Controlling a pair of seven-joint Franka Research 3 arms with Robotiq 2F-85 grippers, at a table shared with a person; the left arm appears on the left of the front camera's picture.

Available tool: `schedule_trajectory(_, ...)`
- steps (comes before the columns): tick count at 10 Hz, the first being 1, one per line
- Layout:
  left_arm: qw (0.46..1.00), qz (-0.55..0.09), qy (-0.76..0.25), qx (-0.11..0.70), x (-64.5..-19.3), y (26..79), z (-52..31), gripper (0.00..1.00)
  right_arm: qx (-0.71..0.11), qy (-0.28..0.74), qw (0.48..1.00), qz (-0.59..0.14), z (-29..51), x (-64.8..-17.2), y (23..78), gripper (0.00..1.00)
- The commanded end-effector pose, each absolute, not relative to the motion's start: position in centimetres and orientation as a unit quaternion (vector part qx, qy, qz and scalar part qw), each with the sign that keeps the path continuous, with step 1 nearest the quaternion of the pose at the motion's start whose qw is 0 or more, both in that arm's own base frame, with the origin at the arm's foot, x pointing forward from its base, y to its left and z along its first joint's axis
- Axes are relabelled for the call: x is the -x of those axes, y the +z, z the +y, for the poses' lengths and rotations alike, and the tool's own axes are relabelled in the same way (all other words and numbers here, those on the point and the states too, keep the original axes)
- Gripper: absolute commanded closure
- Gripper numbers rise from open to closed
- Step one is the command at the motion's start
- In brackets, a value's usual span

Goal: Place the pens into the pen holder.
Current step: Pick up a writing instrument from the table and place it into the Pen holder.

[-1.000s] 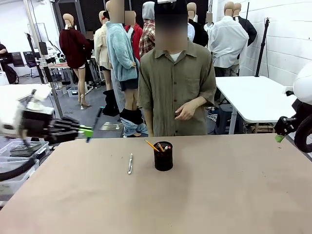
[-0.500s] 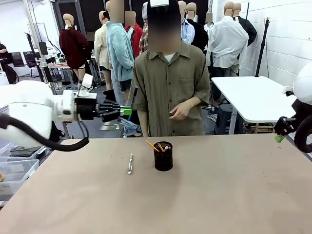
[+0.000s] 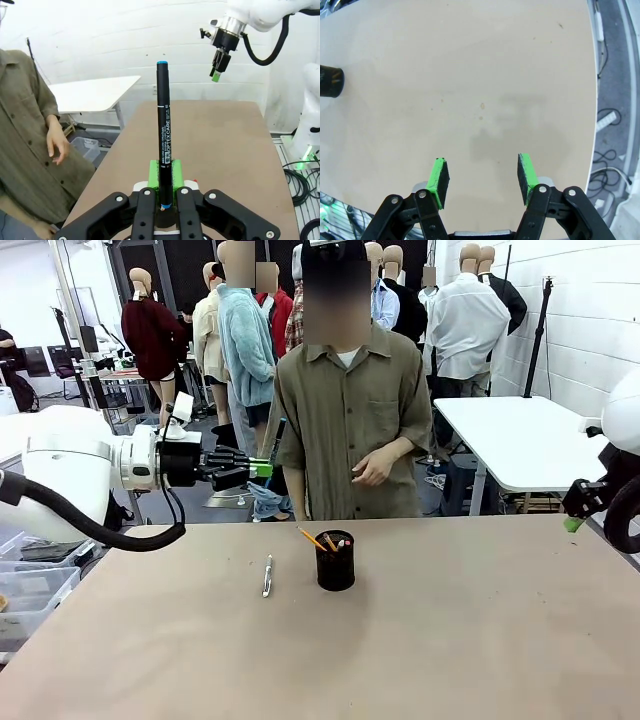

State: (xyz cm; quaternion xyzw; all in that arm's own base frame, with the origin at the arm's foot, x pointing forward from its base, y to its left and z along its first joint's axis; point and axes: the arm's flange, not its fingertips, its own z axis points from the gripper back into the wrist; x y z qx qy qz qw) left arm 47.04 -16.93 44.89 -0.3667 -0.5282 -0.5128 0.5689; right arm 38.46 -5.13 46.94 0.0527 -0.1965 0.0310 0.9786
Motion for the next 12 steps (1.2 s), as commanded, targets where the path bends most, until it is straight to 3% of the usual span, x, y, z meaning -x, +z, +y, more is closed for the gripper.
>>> schedule_trajectory(1,0.542,-0.541,-0.514,0.387,-48.8,43.5,-18.0,1.00,-0.039,0.022,0.979,-0.198,-4.8,-38.3,46.5,0.31)
schedule_trajectory(3,0.533,-0.517,-0.521,0.421,-51.5,41.2,-20.0,1.00,-0.039,0.022,0.979,-0.198,-4.8,-38.3,46.5,0.31)
schedule_trajectory(7,0.485,-0.528,-0.529,0.454,-54.8,37.9,-24.6,1.00,-0.039,0.022,0.979,-0.198,-4.8,-38.3,46.5,0.31)
schedule_trajectory(12,0.497,-0.497,-0.505,0.500,-55.6,34.0,-26.3,1.00,-0.039,0.022,0.979,-0.198,-4.8,-38.3,46.5,0.31)
